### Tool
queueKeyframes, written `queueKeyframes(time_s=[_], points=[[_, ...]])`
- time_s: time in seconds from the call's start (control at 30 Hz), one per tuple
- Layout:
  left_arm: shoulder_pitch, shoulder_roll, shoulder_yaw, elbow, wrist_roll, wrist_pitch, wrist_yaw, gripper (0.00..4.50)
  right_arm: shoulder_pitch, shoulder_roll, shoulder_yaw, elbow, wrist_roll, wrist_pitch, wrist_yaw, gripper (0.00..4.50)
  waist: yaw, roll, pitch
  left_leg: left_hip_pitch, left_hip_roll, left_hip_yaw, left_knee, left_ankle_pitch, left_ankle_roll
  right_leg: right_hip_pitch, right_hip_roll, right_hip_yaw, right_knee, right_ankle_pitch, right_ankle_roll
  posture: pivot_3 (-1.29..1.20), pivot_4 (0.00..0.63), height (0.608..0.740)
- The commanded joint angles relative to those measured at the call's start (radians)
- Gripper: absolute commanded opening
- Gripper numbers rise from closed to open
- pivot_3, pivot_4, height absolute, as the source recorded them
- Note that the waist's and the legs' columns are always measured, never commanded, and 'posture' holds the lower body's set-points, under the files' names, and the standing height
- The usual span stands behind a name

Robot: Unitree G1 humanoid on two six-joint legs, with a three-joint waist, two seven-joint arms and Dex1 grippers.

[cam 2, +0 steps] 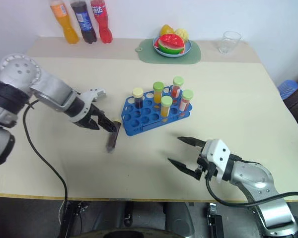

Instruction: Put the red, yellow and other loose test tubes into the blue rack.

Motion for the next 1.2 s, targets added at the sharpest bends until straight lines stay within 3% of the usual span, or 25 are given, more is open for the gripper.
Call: queueKeyframes(time_s=[0.03, 0.33, 0.43, 0.63, 0.73, 0.87, 1.0, 1.07, 1.17, 1.2], points=[[-0.017, -0.036, 0.046, 0.050, -0.003, 0.006, 0.066, 4.31, -0.005, -0.027, -0.022, -0.020, 0.006, -0.050, 0.039, 3.76, -0.001, 0.000, 0.000, 0.000, 0.000, 0.000, 0.000, 0.000, 0.000, 0.000, 0.000, 0.000, 0.000, 0.000, 0.000, 0.00, 0.150, 0.740], [0.003, -0.171, 0.127, 0.157, 0.064, 0.006, 0.224, 4.31, -0.074, -0.036, 0.002, 0.009, 0.004, -0.050, 0.056, 3.76, 0.001, 0.000, 0.000, 0.000, 0.000, 0.000, 0.000, 0.000, -0.001, 0.000, 0.000, 0.000, 0.000, 0.000, 0.001, 0.00, 0.150, 0.740], [0.014, -0.167, 0.130, 0.150, 0.054, 0.006, 0.255, 3.55, -0.071, -0.034, 0.009, 0.007, 0.001, -0.051, 0.056, 3.76, 0.000, 0.000, 0.000, 0.000, 0.000, 0.000, 0.000, 0.001, -0.001, 0.000, 0.000, 0.000, 0.000, 0.000, 0.001, 0.00, 0.150, 0.740], [0.049, -0.137, 0.137, 0.096, 0.002, 0.006, 0.288, 0.90, -0.063, -0.036, 0.001, 0.011, 0.008, -0.048, 0.059, 3.76, -0.001, 0.000, 0.000, 0.000, -0.001, 0.000, 0.000, 0.001, -0.002, 0.000, 0.000, 0.000, 0.000, 0.001, 0.001, 0.00, 0.150, 0.740], [0.076, -0.085, 0.133, 0.040, -0.049, 0.006, 0.282, 0.90, -0.073, -0.036, 0.001, 0.023, 0.012, -0.046, 0.062, 3.76, -0.004, 0.000, 0.000, 0.000, 0.000, 0.000, 0.000, 0.001, -0.002, 0.000, 0.000, 0.000, 0.000, 0.001, 0.001, 0.00, 0.150, 0.740], [0.119, 0.036, 0.142, -0.116, -0.054, 0.006, 0.143, 0.90, -0.105, -0.026, 0.015, 0.056, 0.011, -0.050, 0.066, 3.76, -0.003, 0.000, 0.000, 0.000, 0.000, 0.000, 0.000, 0.002, -0.003, 0.000, 0.000, 0.000, 0.000, 0.001, 0.001, 0.00, 0.150, 0.740], [0.225, 0.181, 0.304, -0.355, -0.031, -0.019, 0.032, 0.90, -0.141, -0.014, 0.032, 0.091, 0.009, -0.053, 0.070, 3.76, -0.003, 0.000, 0.000, 0.000, 0.000, 0.000, 0.000, 0.002, -0.003, 0.000, 0.000, 0.000, 0.000, 0.000, -0.001, 0.00, 0.150, 0.740], [0.331, 0.223, 0.455, -0.556, 0.134, -0.123, -0.099, 0.90, -0.159, -0.007, 0.038, 0.106, 0.011, -0.054, 0.068, 3.76, -0.002, 0.000, 0.000, 0.000, 0.000, 0.000, 0.000, 0.002, -0.003, 0.000, 0.000, 0.000, 0.000, 0.000, -0.001, 0.00, 0.150, 0.740], [0.504, 0.281, 0.595, -0.829, 0.409, -0.329, -0.465, 0.90, -0.174, 0.001, 0.045, 0.122, 0.007, -0.060, 0.064, 3.76, 0.002, 0.000, 0.000, 0.000, 0.000, 0.001, 0.000, 0.005, -0.009, 0.000, -0.001, 0.000, 0.000, -0.001, -0.003, 0.00, 0.150, 0.740], [0.578, 0.258, 0.665, -0.879, 0.480, -0.456, -0.618, 0.90, -0.177, 0.005, 0.045, 0.126, 0.005, -0.061, 0.059, 3.76, 0.003, 0.001, 0.000, 0.000, 0.000, 0.001, 0.000, 0.006, -0.011, 0.001, -0.001, 0.000, -0.001, -0.001, -0.003, 0.00, 0.150, 0.740]])
